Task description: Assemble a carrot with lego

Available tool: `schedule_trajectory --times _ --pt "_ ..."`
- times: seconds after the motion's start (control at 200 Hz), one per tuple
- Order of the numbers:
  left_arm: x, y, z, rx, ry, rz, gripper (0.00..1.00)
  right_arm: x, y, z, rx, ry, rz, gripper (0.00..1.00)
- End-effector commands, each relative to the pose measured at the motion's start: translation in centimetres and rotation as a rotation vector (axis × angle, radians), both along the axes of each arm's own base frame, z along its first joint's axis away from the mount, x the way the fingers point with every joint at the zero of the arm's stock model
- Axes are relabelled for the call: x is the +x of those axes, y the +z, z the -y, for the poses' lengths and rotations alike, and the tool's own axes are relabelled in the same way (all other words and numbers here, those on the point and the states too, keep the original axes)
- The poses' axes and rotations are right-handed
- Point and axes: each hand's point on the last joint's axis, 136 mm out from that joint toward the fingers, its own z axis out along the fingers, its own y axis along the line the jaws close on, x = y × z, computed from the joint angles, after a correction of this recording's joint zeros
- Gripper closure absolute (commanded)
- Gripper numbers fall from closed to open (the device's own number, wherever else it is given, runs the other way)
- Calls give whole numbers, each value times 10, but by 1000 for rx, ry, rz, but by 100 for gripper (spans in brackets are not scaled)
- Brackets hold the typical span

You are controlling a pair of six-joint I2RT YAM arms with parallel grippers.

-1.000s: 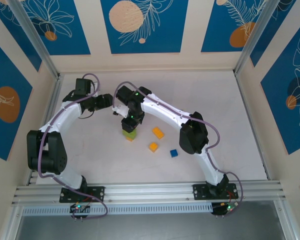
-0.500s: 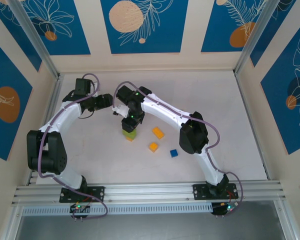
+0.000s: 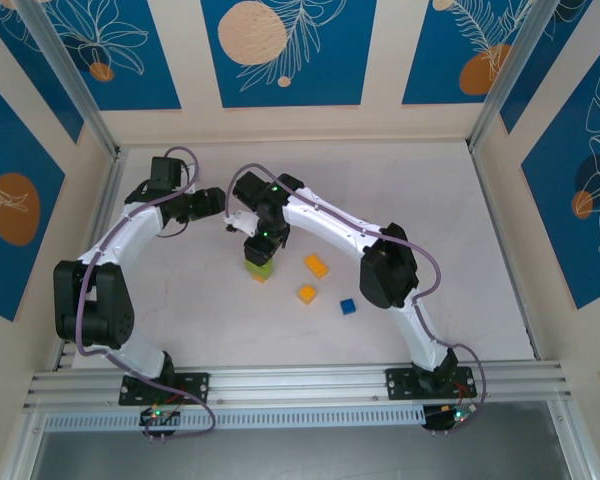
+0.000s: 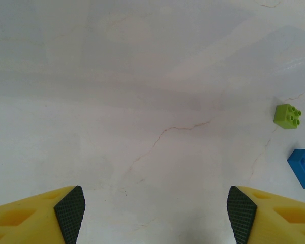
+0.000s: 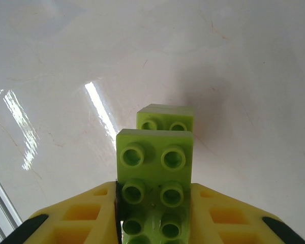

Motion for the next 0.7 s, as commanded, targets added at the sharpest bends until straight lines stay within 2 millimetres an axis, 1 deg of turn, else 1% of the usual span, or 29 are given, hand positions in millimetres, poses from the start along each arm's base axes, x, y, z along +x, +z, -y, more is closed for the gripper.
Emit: schedule_trajectory --times 0.0,0.1,0.405,0.51,0.695 --pt "3 8 -4 -22 8 28 24 -28 -45 19 -150 28 -113 68" --pt "2 8 -4 -21 8 26 23 -28 -38 14 -122 26 -115 68" --pt "2 9 -4 -20 8 29 24 -25 -16 6 -69 22 -89 60" --pt "2 10 -4 -20 8 32 23 -26 -12 5 -56 24 -84 58" --pt "1 10 -4 -20 8 31 23 -27 -9 3 -53 28 -70 52"
